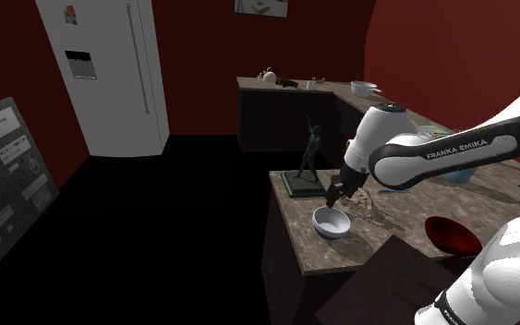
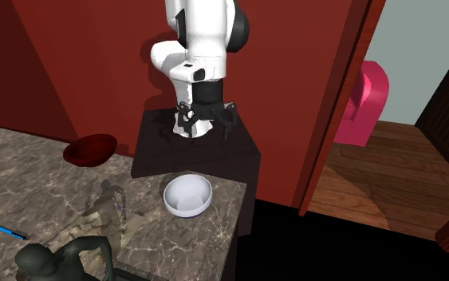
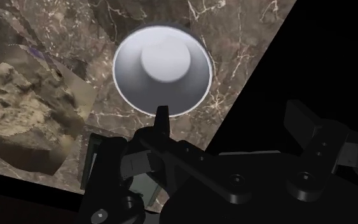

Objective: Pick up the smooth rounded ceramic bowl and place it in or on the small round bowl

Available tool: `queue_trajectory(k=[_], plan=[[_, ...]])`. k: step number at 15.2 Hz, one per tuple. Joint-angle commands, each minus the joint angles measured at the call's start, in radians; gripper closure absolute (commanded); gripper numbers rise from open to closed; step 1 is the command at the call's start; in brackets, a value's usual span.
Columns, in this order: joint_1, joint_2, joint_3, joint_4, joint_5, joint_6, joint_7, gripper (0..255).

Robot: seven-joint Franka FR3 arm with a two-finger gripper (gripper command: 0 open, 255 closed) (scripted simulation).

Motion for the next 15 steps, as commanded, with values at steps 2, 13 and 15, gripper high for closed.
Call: queue_trajectory(k=[2, 13, 15], plan=[[-0.021, 0.117, 0.017, -0.017, -0.024, 0.136, 0.024, 0], [-0.146, 0.504, 0.073, 0.021, -0.33, 0.471, 0.267, 0], [-0.15, 0.546, 0.059, 0.033, -0.404, 0.498, 0.322, 0]])
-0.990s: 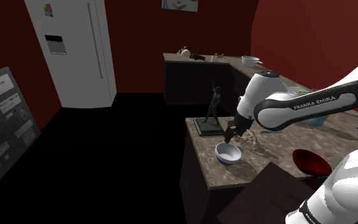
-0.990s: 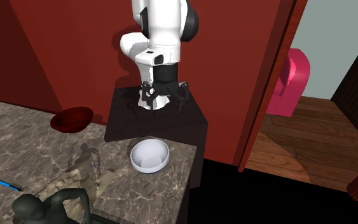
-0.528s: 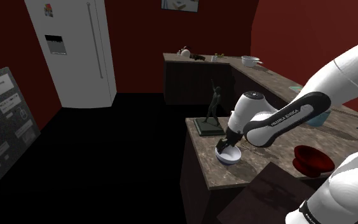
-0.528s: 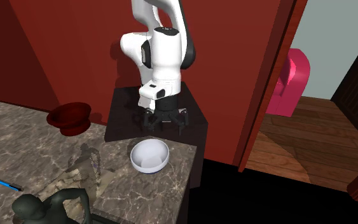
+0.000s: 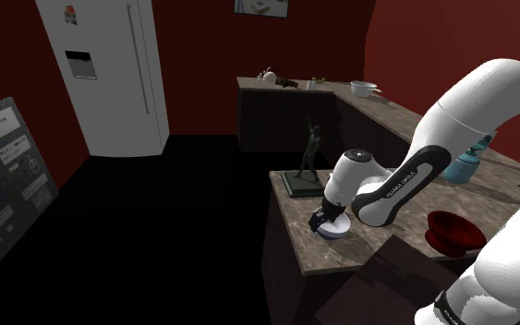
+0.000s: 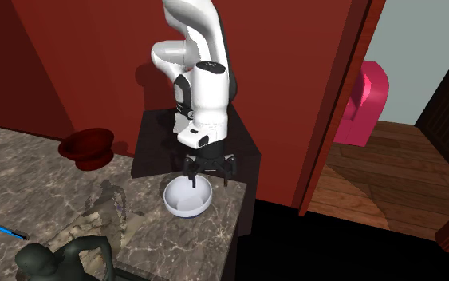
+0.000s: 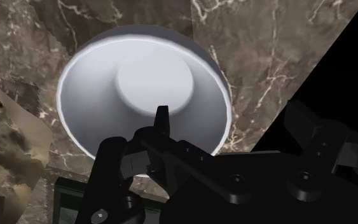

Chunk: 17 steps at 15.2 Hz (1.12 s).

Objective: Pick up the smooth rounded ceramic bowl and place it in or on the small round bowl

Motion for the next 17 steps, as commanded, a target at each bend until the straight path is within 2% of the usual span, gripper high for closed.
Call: queue_trajectory(k=[1, 9, 10, 17], plan=[[0.001, 0.054, -0.021, 0.018, -0.102, 0.033, 0.08, 0], [0.007, 0.054, -0.027, 0.017, -0.099, 0.033, 0.078, 0], [0.007, 0.054, -0.027, 0.017, -0.099, 0.033, 0.078, 255], [0.007, 0.054, -0.027, 0.018, -0.099, 0.033, 0.078, 255]])
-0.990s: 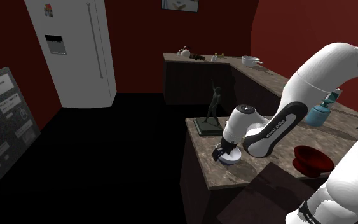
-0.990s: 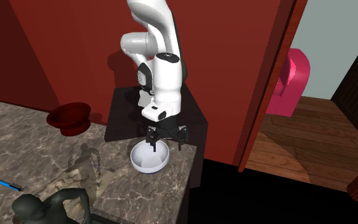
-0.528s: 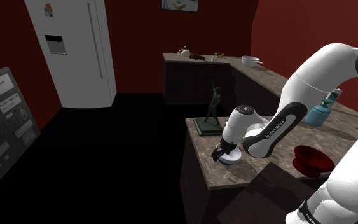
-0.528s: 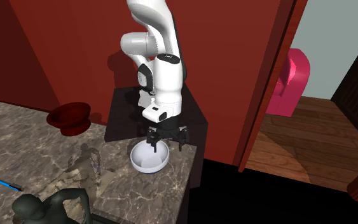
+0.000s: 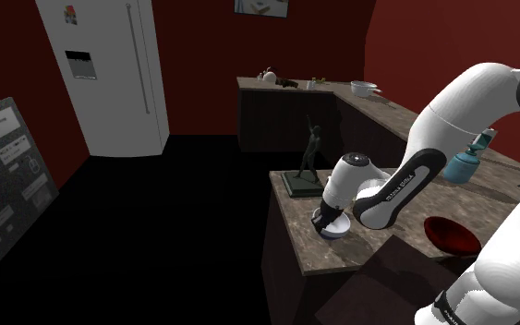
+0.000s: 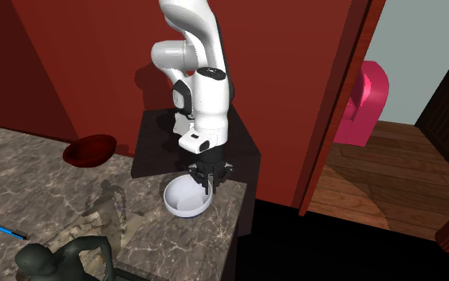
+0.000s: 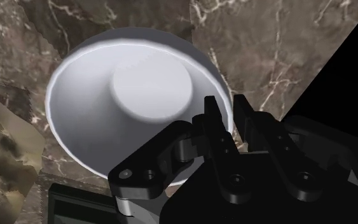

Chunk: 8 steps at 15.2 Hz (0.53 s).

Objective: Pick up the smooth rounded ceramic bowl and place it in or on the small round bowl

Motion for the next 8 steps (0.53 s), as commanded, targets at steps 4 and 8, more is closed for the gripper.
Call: queue_trajectory(k=[4, 8], plan=[[-0.012, -0.039, 0.028, -0.01, 0.077, -0.026, -0.061, 255], [-0.006, -0.115, 0.051, -0.021, 0.21, -0.085, -0.164, 255]])
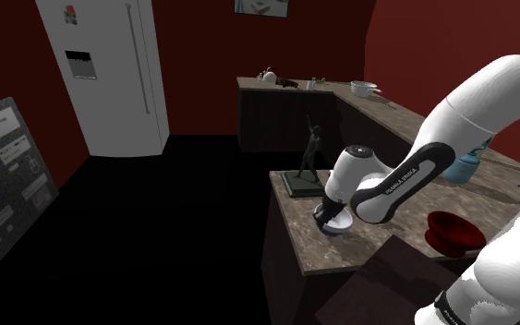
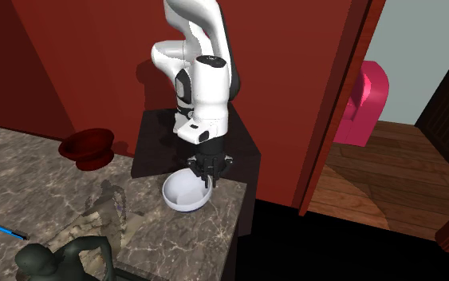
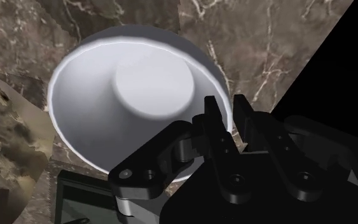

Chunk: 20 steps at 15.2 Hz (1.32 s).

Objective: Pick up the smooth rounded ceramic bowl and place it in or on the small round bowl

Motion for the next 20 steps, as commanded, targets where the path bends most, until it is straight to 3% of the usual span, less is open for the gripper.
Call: queue_trajectory(k=[1, 9, 20], plan=[[0.007, -0.032, 0.003, 0.001, 0.055, -0.031, -0.044, 255], [0.051, -0.168, -0.013, 0.007, 0.186, -0.167, -0.147, 255], [0.086, -0.321, -0.039, 0.049, 0.253, -0.358, -0.206, 255]])
